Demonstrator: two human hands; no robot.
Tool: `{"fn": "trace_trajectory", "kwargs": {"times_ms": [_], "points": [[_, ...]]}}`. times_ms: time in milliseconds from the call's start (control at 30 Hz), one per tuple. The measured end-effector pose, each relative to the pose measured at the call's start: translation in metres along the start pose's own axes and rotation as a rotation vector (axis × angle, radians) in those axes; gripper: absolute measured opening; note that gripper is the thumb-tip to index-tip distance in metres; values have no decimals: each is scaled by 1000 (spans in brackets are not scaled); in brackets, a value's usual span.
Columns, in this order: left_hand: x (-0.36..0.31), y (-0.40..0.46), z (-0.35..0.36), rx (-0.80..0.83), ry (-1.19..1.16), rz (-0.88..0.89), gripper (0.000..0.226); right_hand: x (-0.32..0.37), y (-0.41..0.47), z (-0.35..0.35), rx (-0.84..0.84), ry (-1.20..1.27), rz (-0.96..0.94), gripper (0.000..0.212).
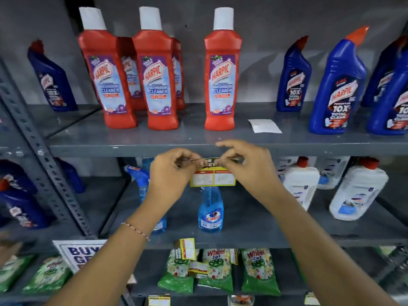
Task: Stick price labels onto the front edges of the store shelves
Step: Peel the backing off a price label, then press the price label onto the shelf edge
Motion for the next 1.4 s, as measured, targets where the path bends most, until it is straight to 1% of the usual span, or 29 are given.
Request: {"fn": "trace_trajectory", "kwargs": {"times_ms": [67,133,267,367,467,733,900,1033,1067,1133,1200,1233,1267,1333,1367,1400], "points": [[17,4,-27,-32,-19,-51,21,14,10,28,-27,-41,-79,14],[30,9,-50,-73,-17,-90,20,23,20,54,-37,-43,-117,6],[49,19,-81,-147,-29,-144,27,33,35,89,-58,-59,-136,5],[56,23,-91,-171,-27,-157,23,35,40,102,-93,-125,-157,4],[57,26,-92,-165,-21,-166,14,34,40,105,-130,-150,-139,2],[58,31,-92,-179,31,-144,13,41,39,104,-167,-190,-118,3],[57,29,-99,-247,39,-137,18,36,41,91,-212,-120,-10,9],[54,27,-109,-367,210,-16,22,29,38,72,-195,-111,44,9],[51,26,-110,-386,241,14,21,25,37,61,-214,-122,55,10],[41,20,-108,-405,266,94,16,14,37,24,-306,-189,70,11],[26,13,-98,-389,252,193,18,-9,42,-21,-359,-278,156,13],[16,11,-89,-364,247,247,20,-24,46,-41,-349,-314,238,20],[5,9,-78,-329,247,299,22,-38,51,-56,-316,-339,336,34],[-21,7,-50,-242,247,385,22,-64,60,-72,-186,-365,518,70],[-33,9,-36,-194,238,405,21,-72,66,-74,-106,-406,580,84],[-43,11,-21,-139,224,406,20,-77,72,-75,-27,-470,614,89]]}}
Point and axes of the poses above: each hand's wrist, its own y-axis towards the middle knuckle, its own z-axis out of the palm, x = y × z, the point moved 7 cm from there along y, towards the middle knuckle, and after that the axes turned 7 degrees about y, right-handed, at the moved point
